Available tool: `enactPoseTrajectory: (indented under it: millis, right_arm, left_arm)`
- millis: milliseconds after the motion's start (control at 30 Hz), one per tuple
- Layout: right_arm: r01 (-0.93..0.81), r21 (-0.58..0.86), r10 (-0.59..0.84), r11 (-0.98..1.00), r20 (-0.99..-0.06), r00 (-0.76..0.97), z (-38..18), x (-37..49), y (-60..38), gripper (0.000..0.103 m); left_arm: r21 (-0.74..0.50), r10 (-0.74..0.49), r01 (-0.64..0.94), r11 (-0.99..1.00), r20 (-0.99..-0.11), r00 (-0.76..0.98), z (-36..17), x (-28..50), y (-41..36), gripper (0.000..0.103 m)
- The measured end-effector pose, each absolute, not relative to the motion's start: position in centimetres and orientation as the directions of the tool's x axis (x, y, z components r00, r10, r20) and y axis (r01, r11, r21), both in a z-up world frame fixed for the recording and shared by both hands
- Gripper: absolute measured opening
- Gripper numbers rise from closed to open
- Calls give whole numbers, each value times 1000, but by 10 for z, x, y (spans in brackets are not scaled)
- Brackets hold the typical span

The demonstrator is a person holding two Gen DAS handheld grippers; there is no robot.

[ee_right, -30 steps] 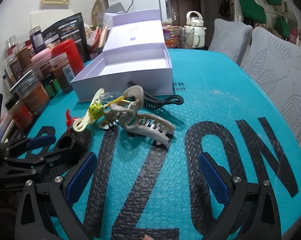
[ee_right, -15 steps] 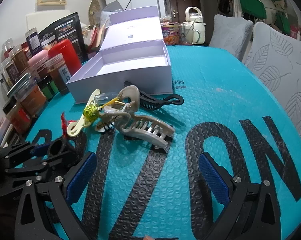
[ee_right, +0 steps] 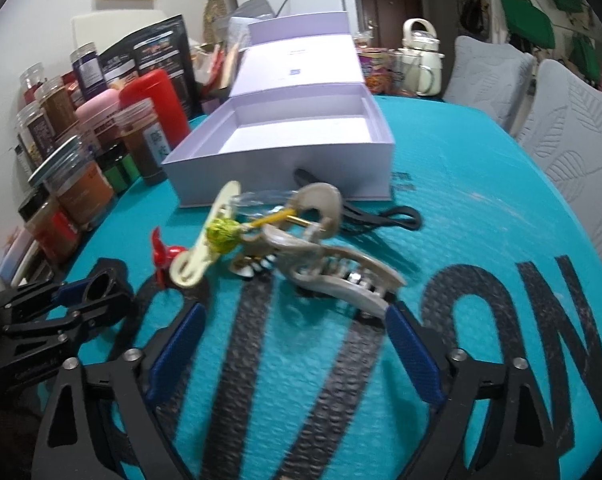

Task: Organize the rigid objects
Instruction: 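Close the right tool on the yellow-green lollipop while the left tool lifts the ring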

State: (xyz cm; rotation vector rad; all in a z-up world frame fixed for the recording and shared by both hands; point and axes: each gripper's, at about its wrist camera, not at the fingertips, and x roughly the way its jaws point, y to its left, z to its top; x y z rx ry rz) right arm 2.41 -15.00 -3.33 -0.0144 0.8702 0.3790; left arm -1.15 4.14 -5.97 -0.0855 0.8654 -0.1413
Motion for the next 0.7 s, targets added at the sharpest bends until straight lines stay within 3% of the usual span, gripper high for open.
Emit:
enactPoseTrajectory:
  millis: [100, 333, 700]
  right_arm:
    - [-353, 145, 338, 924, -739, 582, -29, 26, -141, 77]
    - [-421, 92, 357, 902, -708, 609, -13, 31, -116, 74]
    - [-471, 11, 329, 882, -730, 599, -6, 55, -92, 62]
  left_arm:
    - [-131, -150, 78, 988, -746, 649, -55, -10, 49, 40]
    - [-145, -157, 73, 987, -736, 659, -46, -1, 60, 40]
    - [-168, -176, 76, 983, -732, 659, -35, 17, 68, 40]
